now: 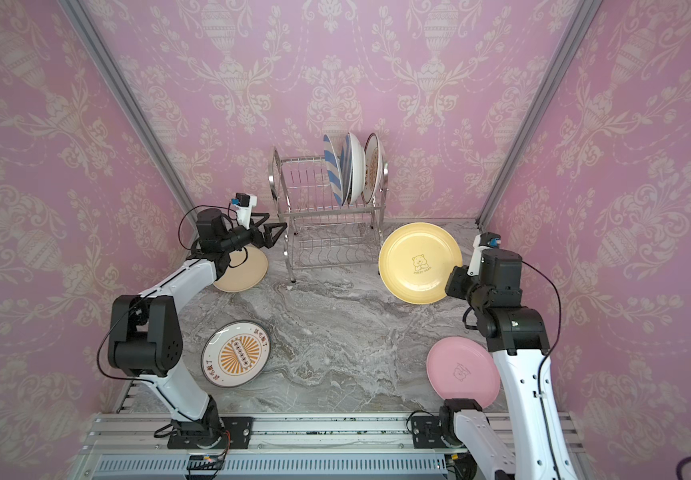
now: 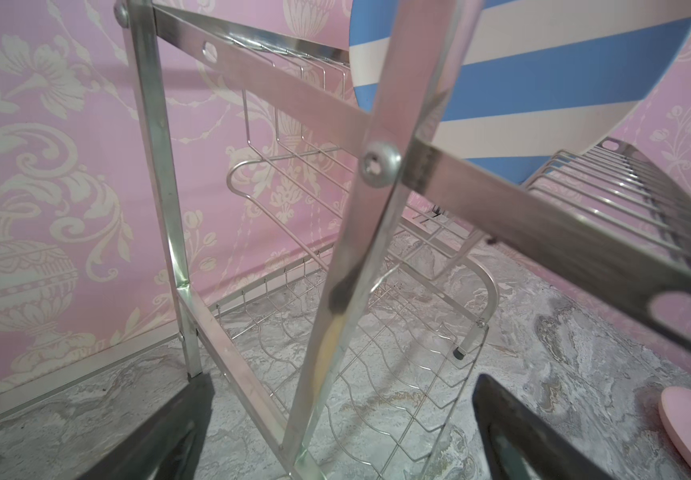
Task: Load the plates into the dish rack
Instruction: 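Lift the yellow bear plate with the right gripper and carry it toward the rack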
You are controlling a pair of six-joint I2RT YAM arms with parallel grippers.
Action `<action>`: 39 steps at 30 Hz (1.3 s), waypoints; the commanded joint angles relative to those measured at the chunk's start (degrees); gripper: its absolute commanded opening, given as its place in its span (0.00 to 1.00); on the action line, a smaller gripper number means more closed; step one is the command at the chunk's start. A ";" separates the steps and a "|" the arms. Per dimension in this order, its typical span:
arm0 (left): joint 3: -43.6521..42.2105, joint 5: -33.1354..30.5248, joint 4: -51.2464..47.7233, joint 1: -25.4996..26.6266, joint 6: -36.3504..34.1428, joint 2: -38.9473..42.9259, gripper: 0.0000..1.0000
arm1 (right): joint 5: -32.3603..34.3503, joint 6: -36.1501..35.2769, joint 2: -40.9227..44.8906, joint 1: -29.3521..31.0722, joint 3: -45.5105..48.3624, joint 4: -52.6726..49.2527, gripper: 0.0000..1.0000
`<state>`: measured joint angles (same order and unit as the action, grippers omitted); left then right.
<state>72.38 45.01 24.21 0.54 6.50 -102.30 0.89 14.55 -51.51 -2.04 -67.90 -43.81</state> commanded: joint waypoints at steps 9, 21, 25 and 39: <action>1.81 6.94 5.12 1.81 2.38 -3.60 0.99 | 0.22 -1.38 1.17 0.55 -0.92 1.01 0.00; -1.28 7.83 4.53 5.21 2.54 -0.19 0.99 | 1.44 -3.97 -0.93 0.66 -3.54 0.16 0.00; -3.11 8.06 4.62 6.81 2.74 2.12 0.99 | 2.44 -4.94 -1.42 0.72 -6.28 1.11 0.00; -9.81 6.76 3.43 11.68 3.91 9.27 0.99 | 11.73 -11.48 -9.93 12.51 -20.29 8.66 0.00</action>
<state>64.71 50.68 28.01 11.57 9.10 -97.08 7.03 6.37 -60.49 6.92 -84.60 -40.40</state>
